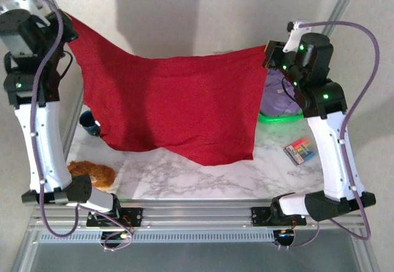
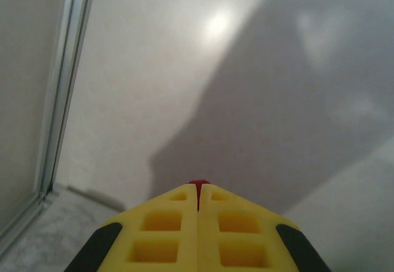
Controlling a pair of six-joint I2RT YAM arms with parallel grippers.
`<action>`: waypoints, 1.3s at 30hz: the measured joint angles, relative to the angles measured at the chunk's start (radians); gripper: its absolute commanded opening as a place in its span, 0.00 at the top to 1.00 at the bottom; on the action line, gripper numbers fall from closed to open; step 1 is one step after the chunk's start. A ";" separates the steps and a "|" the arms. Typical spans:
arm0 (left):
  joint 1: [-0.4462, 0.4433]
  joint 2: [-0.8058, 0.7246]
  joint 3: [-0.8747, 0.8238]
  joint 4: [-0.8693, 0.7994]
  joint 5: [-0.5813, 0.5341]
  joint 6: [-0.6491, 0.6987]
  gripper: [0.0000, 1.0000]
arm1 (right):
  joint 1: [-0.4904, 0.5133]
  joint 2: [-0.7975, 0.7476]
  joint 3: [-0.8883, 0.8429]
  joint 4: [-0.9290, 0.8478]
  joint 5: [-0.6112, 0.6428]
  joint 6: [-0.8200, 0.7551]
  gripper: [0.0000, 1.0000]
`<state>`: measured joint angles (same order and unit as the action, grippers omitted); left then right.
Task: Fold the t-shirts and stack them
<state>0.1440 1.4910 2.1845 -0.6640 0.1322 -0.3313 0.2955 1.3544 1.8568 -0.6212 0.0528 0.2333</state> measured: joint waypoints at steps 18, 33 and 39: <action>-0.051 0.278 0.043 -0.043 0.119 0.003 1.00 | -0.016 0.301 0.187 -0.103 -0.118 -0.010 1.00; -0.045 0.473 0.405 0.271 0.138 -0.063 1.00 | -0.031 0.510 0.577 -0.008 -0.151 -0.098 1.00; -0.026 0.494 0.431 0.425 0.137 -0.100 1.00 | -0.039 0.674 0.829 0.003 -0.150 -0.130 1.00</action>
<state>0.1181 1.9850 2.6160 -0.2386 0.2691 -0.4309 0.2562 2.0289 2.6854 -0.6178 -0.0975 0.1032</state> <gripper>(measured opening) 0.047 0.050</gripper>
